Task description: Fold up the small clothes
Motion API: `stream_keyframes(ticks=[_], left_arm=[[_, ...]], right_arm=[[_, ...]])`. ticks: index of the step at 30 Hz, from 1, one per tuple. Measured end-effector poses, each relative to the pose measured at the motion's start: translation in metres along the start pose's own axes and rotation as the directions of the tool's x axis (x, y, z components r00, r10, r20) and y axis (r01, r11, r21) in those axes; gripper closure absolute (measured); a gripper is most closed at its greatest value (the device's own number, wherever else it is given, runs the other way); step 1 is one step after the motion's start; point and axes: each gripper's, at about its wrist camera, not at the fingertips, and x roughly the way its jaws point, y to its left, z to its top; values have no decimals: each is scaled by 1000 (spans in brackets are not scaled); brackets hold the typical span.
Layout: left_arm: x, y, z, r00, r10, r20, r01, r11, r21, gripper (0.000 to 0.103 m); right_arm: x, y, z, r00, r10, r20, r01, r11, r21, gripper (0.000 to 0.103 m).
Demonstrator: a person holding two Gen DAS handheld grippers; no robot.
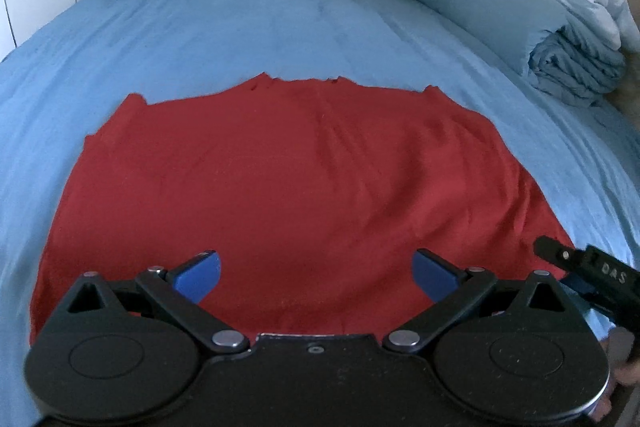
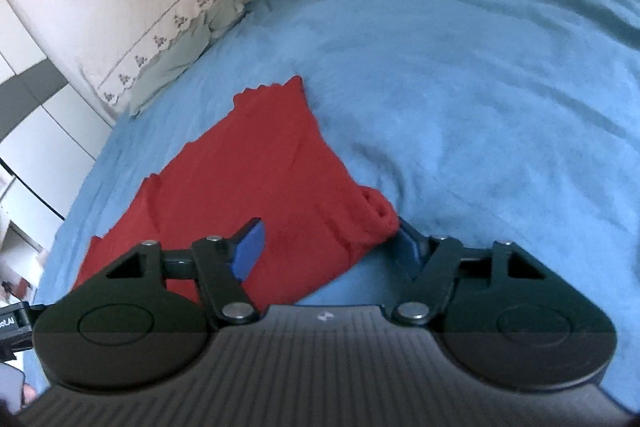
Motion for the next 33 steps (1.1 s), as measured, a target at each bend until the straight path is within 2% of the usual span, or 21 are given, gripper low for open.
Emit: stream_keyframes(ticks=[3,6,8,10,11,13,14,18,21,23,25,27,28,29,31,32,33], left_arm=[[9,2,7,1000,25,0,-25,1000,-17,0],[20,7,14,998,62,12,-61,997,-49,0],[26,12,17,995,92,21,-91,994,-65,0],[35,17,18,994,109,16,-107,991,-77,0],[42,20,18,993,116,-1,-116,990,-79,0],[58,25,15,990,130,-58,-135,988,-77,2],[64,28,13,989,130,-75,-136,988,-77,2],[59,33,16,991,105,-78,-109,993,-46,5],[36,56,17,994,98,-52,-101,993,-56,7],[18,79,12,994,110,-26,-111,993,-50,6],[4,108,2,988,150,-19,-151,987,-48,5],[-7,133,-13,983,181,-14,-182,982,-53,5],[-12,147,-24,981,194,-15,-195,979,-66,5],[-15,157,-34,980,199,-19,-199,976,-84,5],[-17,174,-52,982,186,-30,-188,976,-113,5],[-15,180,-56,983,173,-56,-179,977,-117,5],[-12,184,-56,985,157,-78,-165,979,-117,5]], right_arm=[[-4,-3,-3,999,40,-18,-39,998,47,34],[1,-1,-7,998,62,-24,-60,997,48,35],[7,3,-3,998,59,-15,-59,998,24,47],[16,3,5,998,62,-25,-60,997,45,75],[19,3,9,997,62,-38,-60,996,60,78],[16,12,17,997,62,-37,-60,997,52,79],[10,21,21,998,66,-18,-66,998,11,79],[-6,73,35,996,92,10,-90,989,-121,80],[-7,129,47,987,159,8,-155,969,-195,80],[-5,177,47,972,233,-15,-228,935,-272,80],[-1,230,36,947,316,-58,-313,872,-377,80],[5,279,13,913,385,-136,-401,782,-478,80],[10,300,-3,891,406,-203,-449,726,-520,80],[18,318,-22,869,408,-280,-493,674,-550,81],[40,343,-64,835,346,-428,-548,588,-595,81],[51,349,-84,830,303,-469,-553,562,-615,81],[61,352,-102,833,261,-488,-545,545,-637,81]])
